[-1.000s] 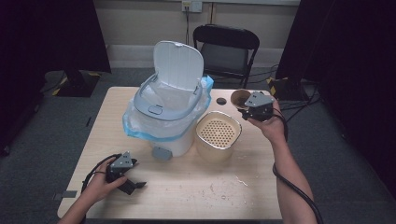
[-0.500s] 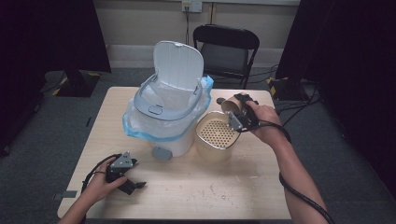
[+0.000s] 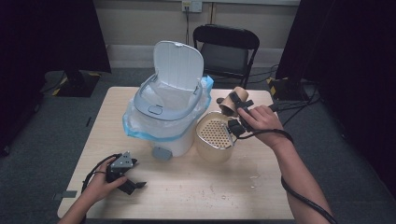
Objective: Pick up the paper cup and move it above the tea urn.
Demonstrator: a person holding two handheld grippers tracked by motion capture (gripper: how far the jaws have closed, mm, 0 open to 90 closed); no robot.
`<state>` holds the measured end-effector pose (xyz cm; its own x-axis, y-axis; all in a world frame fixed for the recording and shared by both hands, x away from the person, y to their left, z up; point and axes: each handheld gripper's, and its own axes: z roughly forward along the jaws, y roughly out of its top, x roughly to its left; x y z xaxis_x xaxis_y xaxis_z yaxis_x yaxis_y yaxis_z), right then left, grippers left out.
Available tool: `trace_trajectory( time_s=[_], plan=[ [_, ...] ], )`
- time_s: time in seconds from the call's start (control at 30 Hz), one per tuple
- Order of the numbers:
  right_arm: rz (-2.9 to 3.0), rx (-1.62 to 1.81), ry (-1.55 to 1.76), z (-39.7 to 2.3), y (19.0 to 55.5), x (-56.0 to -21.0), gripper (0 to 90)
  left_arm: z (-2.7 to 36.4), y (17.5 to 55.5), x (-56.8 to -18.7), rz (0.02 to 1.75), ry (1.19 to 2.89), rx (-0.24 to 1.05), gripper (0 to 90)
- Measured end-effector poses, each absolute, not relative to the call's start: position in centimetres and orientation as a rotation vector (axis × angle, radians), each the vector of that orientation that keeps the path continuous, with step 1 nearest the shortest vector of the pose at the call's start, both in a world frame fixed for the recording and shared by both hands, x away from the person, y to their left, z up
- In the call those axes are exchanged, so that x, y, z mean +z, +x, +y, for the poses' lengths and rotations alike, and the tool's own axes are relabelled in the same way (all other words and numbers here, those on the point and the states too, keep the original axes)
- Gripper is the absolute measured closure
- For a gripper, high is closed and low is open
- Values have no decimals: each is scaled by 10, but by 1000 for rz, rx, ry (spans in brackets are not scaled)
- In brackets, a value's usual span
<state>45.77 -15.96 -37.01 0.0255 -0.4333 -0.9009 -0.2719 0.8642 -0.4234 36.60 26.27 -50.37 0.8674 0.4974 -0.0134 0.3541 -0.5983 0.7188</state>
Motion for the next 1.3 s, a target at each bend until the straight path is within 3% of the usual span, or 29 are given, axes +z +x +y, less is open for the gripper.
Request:
trace_trajectory(
  time_s=[0.27, 0.77, 1.3],
  plan=[
    [1577, -106, -540, -158, 456, -364, 403, 263, 366, -504, 611, 2272, 241, 0],
    [2055, 528, 112, -187, 480, -340, 393, 263, 366, -504, 611, 2271, 240, 0],
    [2105, 853, 426, -203, 488, -333, 391, 263, 366, -504, 614, 2270, 241, 0]
  ],
)
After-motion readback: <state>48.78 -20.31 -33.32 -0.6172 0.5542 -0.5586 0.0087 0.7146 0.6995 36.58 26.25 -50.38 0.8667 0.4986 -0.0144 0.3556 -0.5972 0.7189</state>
